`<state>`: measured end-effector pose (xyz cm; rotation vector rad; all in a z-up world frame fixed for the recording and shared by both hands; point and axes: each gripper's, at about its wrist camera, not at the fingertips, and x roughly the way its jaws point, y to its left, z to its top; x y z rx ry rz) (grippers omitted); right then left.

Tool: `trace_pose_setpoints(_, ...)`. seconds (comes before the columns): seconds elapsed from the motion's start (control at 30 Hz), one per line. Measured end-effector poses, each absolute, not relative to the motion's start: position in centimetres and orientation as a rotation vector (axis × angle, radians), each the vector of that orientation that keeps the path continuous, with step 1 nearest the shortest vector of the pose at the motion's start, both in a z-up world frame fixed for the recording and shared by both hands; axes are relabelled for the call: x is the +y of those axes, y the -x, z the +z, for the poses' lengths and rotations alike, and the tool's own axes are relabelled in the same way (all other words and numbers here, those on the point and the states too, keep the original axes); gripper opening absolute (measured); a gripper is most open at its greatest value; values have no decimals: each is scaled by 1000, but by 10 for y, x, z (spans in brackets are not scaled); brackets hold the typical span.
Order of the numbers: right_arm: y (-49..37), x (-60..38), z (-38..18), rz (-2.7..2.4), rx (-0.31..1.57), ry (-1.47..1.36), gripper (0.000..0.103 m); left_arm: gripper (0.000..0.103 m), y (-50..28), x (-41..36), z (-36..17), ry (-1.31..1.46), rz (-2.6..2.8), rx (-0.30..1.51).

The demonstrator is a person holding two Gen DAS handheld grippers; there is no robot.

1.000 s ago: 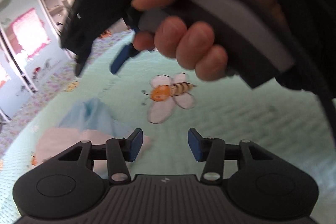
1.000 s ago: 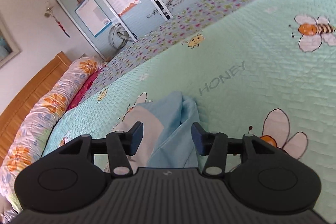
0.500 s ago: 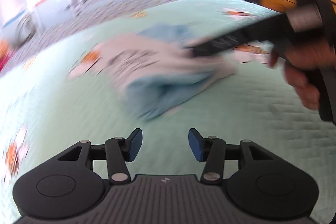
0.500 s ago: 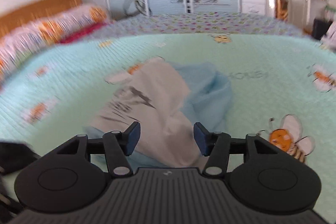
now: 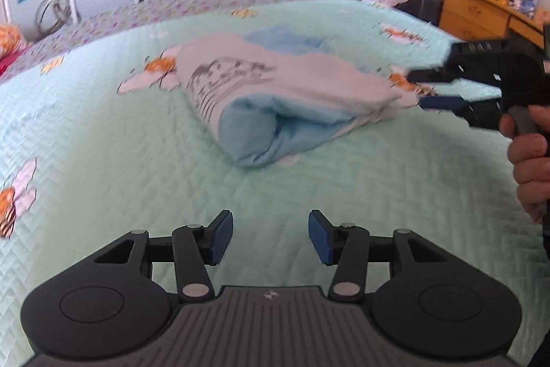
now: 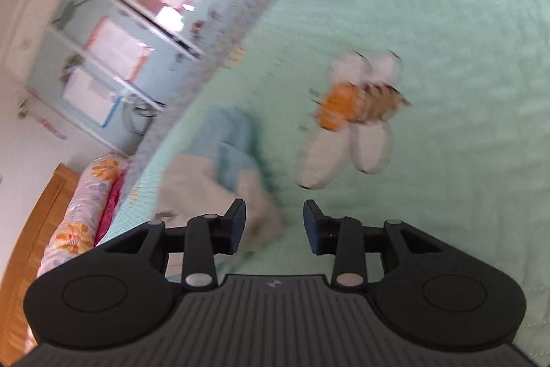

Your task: Fold clothes

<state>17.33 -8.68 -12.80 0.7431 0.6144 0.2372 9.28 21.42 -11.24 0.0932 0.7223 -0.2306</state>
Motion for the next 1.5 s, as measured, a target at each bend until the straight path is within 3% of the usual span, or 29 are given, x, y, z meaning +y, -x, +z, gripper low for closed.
trace_pose_setpoints(0.17, -196, -43, -87, 359, 525, -464, 49, 55, -104, 210, -105, -106, -222, 677)
trace_pose_setpoints(0.37, -260, -20, -105, 393, 668, -340, 47, 56, -100, 206, -113, -90, -217, 719)
trace_pose_setpoints(0.43, -271, -20, -117, 382, 714, -333, 26, 56, -102, 204, -119, -97, -216, 733)
trace_pose_setpoints(0.47, -277, -20, -123, 376, 737, -330, 2, 56, -103, 205, -121, -98, -215, 739)
trace_pose_setpoints(0.6, -255, -57, -104, 384, 601, -487, 2, 56, -106, 212, -122, -81, -198, 737)
trace_pose_setpoints(0.73, -262, -73, -127, 362, 693, -527, 4, 56, -110, 210, -114, -50, -215, 681)
trace_pose_setpoints(0.8, -262, -72, -142, 359, 755, -527, 17, 56, -111, 203, -106, -71, -236, 637)
trace_pose_setpoints(0.83, -256, -73, -141, 360, 731, -534, 21, 56, -112, 200, -102, -87, -246, 614)
trace_pose_setpoints(0.9, -235, -75, -126, 373, 635, -567, 44, 59, -114, 193, -98, -144, -260, 583)
trace_pose_setpoints(0.93, -224, -76, -118, 380, 583, -586, 47, 59, -115, 190, -97, -179, -264, 573)
trace_pose_setpoints(1.1, -192, -53, -97, 456, 523, -486, 49, 59, -138, 170, -105, -400, -175, 557)
trace_pose_setpoints(1.37, -205, -32, -110, 480, 587, -473, 49, 60, -165, 165, -123, -429, -171, 562)
trace_pose_setpoints(1.47, -211, -27, -115, 481, 602, -459, 48, 37, -166, 185, -127, -337, -69, 549)
trace_pose_setpoints(1.5, -213, -25, -120, 478, 618, -443, 44, 37, -167, 201, -129, -240, -48, 578)
